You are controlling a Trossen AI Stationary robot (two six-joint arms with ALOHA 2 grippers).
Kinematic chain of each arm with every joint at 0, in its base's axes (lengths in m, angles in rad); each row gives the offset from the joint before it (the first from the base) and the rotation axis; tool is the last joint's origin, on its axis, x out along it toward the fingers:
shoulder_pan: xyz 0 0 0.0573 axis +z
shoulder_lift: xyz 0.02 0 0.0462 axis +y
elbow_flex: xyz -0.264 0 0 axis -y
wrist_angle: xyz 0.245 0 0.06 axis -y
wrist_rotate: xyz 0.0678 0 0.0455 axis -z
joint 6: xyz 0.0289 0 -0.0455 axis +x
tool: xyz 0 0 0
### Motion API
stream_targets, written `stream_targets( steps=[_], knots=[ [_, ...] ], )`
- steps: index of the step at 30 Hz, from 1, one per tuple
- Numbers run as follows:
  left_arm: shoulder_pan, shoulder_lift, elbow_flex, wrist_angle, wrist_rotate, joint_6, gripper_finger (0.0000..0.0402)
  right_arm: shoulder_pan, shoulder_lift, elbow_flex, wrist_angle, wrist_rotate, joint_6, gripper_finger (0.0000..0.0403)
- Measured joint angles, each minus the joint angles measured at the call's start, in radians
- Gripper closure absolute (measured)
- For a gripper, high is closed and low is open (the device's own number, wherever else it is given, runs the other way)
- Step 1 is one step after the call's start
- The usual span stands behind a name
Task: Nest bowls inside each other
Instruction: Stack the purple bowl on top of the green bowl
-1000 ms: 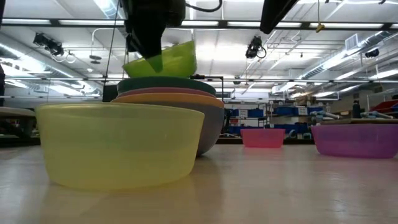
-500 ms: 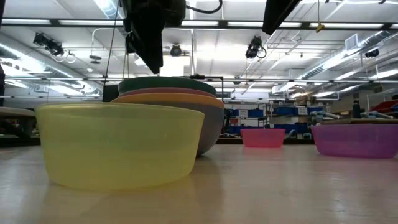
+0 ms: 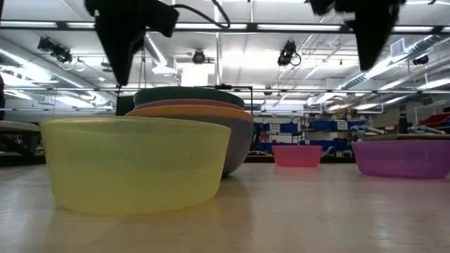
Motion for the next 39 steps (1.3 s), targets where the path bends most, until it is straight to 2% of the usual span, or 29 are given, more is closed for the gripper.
stream_targets(
  steps=[4,12,18,24,27,31,32,36,39],
  knots=[
    [-0.058,0.000,0.000,-0.051,-0.035,-0.008,0.0224,-0.001,-0.025,-0.140,0.085,-0.076,0.048,0.0257],
    [-0.147,-0.001,0.000,-0.054,-0.053,-0.039,0.0224,-0.002,-0.046,-0.355,0.443,-0.182,0.053,0.0259],
    [-0.190,-0.001,0.000,-0.085,-0.060,-0.086,0.0224,-0.003,-0.047,-0.438,0.596,-0.194,0.050,0.0264],
    [-0.221,-0.001,0.000,-0.100,-0.127,-0.114,0.0224,-0.005,-0.045,-0.565,0.757,-0.156,0.051,0.0266],
    [-0.224,-0.002,0.000,-0.117,-0.148,-0.123,0.0224,-0.008,-0.045,-0.613,0.830,-0.160,0.032,0.0288],
    [-0.223,-0.002,0.000,-0.174,-0.171,-0.147,0.0224,-0.004,-0.048,-0.582,0.779,-0.181,-0.026,0.0377],
    [-0.223,-0.002,0.000,-0.182,-0.182,-0.153,0.0224,0.001,-0.054,-0.561,0.752,-0.180,-0.032,0.0390],
    [-0.223,-0.002,0.000,-0.184,-0.227,-0.157,0.0224,0.020,-0.078,-0.429,0.553,-0.144,-0.052,0.0400],
    [-0.223,-0.002,0.000,-0.180,-0.253,-0.135,0.0224,0.027,-0.084,-0.292,0.464,-0.075,-0.113,0.0401]
  ],
)
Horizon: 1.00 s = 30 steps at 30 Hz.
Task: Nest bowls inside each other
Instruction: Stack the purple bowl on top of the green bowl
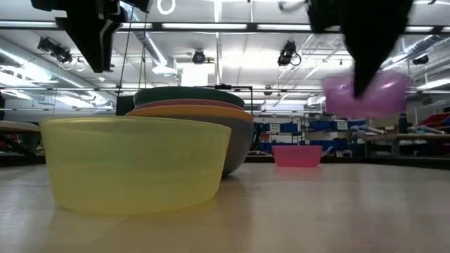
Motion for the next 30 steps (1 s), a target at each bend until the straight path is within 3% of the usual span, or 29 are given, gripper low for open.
stream_targets(
  steps=[5,9,12,24,30],
  knots=[
    [0.003,0.000,0.000,0.003,-0.015,0.025,0.0224,-0.021,0.026,0.186,0.147,0.068,-0.237,0.0402],
    [-0.001,-0.002,0.000,-0.025,-0.019,0.004,0.0224,-0.059,0.083,0.227,0.403,0.053,-0.453,0.0402],
    [-0.004,-0.008,0.000,-0.059,-0.020,-0.019,0.0224,-0.085,0.131,0.247,0.494,0.019,-0.541,0.0403],
    [-0.041,-0.211,0.002,-0.052,-0.071,-0.116,0.0224,-0.148,0.224,0.261,0.645,-0.084,-0.679,0.0401],
    [-0.053,-0.278,0.002,-0.049,-0.120,-0.139,0.0224,-0.153,0.222,0.262,0.679,-0.160,-0.666,0.0359]
  ],
)
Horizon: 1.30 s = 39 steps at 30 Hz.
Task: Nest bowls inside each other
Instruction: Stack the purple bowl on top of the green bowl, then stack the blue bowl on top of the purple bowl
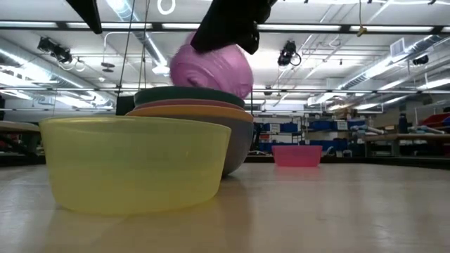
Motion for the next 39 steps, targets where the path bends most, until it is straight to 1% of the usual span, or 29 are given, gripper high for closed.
stream_targets(
  steps=[7,10,12,15,17,20,22,26,29,32,36,39],
  knots=[
    [0.001,-0.006,0.000,0.004,-0.011,-0.014,0.0224,-0.002,0.000,0.000,0.013,-0.002,0.028,0.0284],
    [0.001,-0.005,0.000,0.004,-0.011,-0.016,0.0224,-0.002,-0.001,0.000,0.014,0.000,0.027,0.0266],
    [0.001,-0.005,0.000,0.004,-0.009,-0.017,0.0224,-0.002,-0.008,0.000,-0.024,0.029,0.027,0.0260],
    [-0.011,-0.005,0.000,0.005,-0.006,-0.017,0.0224,0.001,-0.025,0.000,-0.027,0.112,0.028,0.0260],
    [-0.013,-0.005,-0.003,0.012,-0.006,-0.017,0.0224,0.003,-0.026,0.000,0.021,0.121,0.028,0.0264],
    [-0.013,-0.005,-0.029,0.049,-0.007,-0.016,0.0224,0.005,-0.008,0.001,0.051,0.102,0.038,0.0273],
    [-0.013,-0.005,-0.054,0.065,-0.006,-0.018,0.0224,0.007,0.016,-0.001,0.041,0.088,0.063,0.0279],
    [-0.013,-0.005,-0.135,0.098,0.014,-0.023,0.0224,0.017,0.065,-0.008,0.036,0.029,0.106,0.0288],
    [-0.013,-0.004,-0.194,0.127,0.036,-0.021,0.0224,0.028,0.076,-0.008,0.021,0.020,0.116,0.0294],
    [-0.013,-0.004,-0.228,0.135,0.089,-0.048,0.0224,0.030,0.052,-0.008,0.011,0.024,0.116,0.0299],
    [-0.020,-0.004,-0.240,0.143,0.148,-0.069,0.0224,0.028,-0.018,0.000,-0.030,0.044,0.113,0.0300],
    [-0.033,-0.005,-0.271,0.193,0.154,-0.013,0.0224,0.030,-0.071,0.000,-0.111,0.096,0.107,0.0300]
  ],
)
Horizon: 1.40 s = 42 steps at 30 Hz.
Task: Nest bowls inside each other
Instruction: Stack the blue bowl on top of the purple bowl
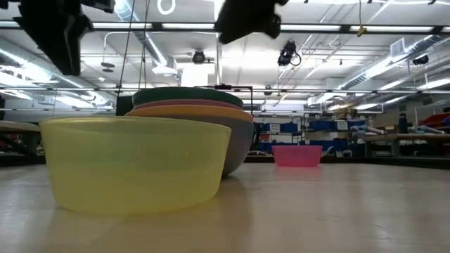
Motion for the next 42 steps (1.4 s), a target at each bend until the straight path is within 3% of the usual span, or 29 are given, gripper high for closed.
stream_targets(
  steps=[5,8,15,34,38,42],
  knots=[
    [-0.024,0.000,-0.131,0.297,0.040,0.303,0.0224,0.017,-0.085,0.000,-0.124,0.100,0.019,0.0300],
    [-0.023,0.001,-0.218,0.379,0.049,0.378,0.0225,0.031,-0.119,0.000,-0.186,0.129,0.049,0.0301],
    [-0.013,0.001,-0.330,0.435,0.043,0.384,0.0224,0.056,-0.146,0.000,-0.233,0.194,0.078,0.0300],
    [0.011,0.001,-0.482,0.745,0.048,0.356,0.0228,0.056,-0.145,0.000,-0.234,0.194,0.082,0.0301],
    [0.011,0.001,-0.503,0.781,0.050,0.348,0.0250,0.056,-0.144,0.000,-0.234,0.194,0.082,0.0301],
    [0.011,0.001,-0.502,0.794,0.050,0.353,0.0305,0.056,-0.144,0.000,-0.234,0.194,0.078,0.0302]
  ],
)
